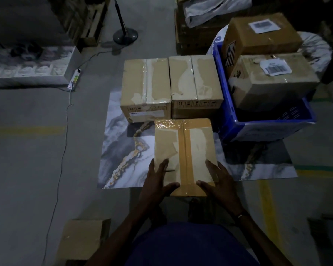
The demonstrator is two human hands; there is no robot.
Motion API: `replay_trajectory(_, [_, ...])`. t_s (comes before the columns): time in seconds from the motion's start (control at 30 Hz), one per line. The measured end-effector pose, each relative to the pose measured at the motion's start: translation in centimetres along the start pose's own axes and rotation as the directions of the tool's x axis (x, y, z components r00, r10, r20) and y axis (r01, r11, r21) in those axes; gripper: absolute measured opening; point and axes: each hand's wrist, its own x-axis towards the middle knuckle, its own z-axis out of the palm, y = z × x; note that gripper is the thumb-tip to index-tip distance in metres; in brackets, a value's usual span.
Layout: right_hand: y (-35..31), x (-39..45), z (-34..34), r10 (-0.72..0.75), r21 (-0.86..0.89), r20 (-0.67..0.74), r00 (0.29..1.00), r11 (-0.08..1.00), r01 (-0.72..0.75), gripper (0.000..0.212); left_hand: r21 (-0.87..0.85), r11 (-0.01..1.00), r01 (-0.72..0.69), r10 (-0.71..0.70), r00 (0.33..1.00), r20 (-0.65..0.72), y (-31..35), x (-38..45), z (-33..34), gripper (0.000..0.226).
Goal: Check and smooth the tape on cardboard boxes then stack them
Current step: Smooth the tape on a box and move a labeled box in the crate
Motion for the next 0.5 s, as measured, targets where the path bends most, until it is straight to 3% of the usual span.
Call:
replay_trajectory(0.2, [-0.3,0.1,-1.6,-0.051,0.117,-0.032,0.998,0.992,0.054,0.093,-0.005,0.998,-0.07,0.069,0.993,-0.1,1.6,-0.3,-1.1,0.102])
replay_trajectory(0.5, [-4.4,1.3,-8.6,-0.202,0.121,-0.195,0.96,0.966,0.228,0.087,-0.069,0.967,-0.247,0.21,0.918,-0.336,9.1,-0.5,-7.6,0.105])
